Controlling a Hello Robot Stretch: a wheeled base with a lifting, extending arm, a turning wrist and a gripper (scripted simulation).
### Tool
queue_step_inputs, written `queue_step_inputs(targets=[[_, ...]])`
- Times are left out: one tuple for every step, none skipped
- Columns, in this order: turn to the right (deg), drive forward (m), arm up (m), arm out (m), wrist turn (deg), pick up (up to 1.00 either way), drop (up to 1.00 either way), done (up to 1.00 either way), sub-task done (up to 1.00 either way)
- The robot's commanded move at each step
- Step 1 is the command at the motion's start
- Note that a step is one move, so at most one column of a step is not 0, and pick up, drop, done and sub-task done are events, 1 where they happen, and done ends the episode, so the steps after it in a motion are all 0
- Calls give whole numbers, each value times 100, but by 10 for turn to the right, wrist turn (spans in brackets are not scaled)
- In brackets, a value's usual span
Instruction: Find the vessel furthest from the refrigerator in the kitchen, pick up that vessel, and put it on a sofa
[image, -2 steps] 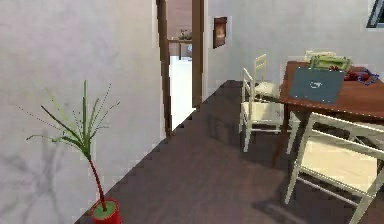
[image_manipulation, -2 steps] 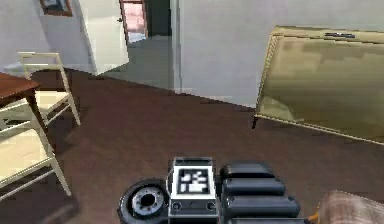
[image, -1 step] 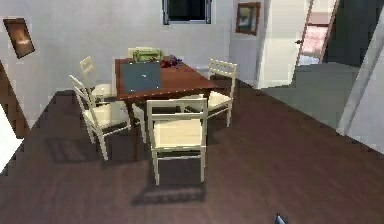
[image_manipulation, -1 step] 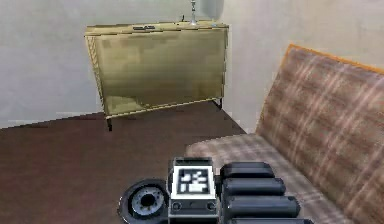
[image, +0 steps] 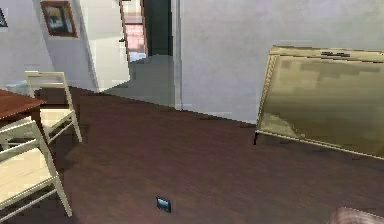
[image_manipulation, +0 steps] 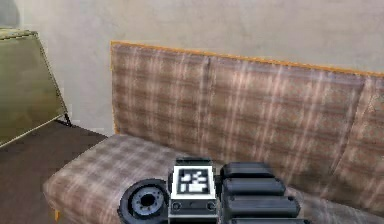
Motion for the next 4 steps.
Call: queue_step_inputs(targets=[[150, 0, 0, 0, 0, 0, 0, 0, 0], [0, 0, 0, 48, 0, 0, 0, 0, 0], [0, 0, 0, 0, 450, 0, 0, 0, 0], [0, 0, 0, 0, 450, 0, 0, 0, 0]])
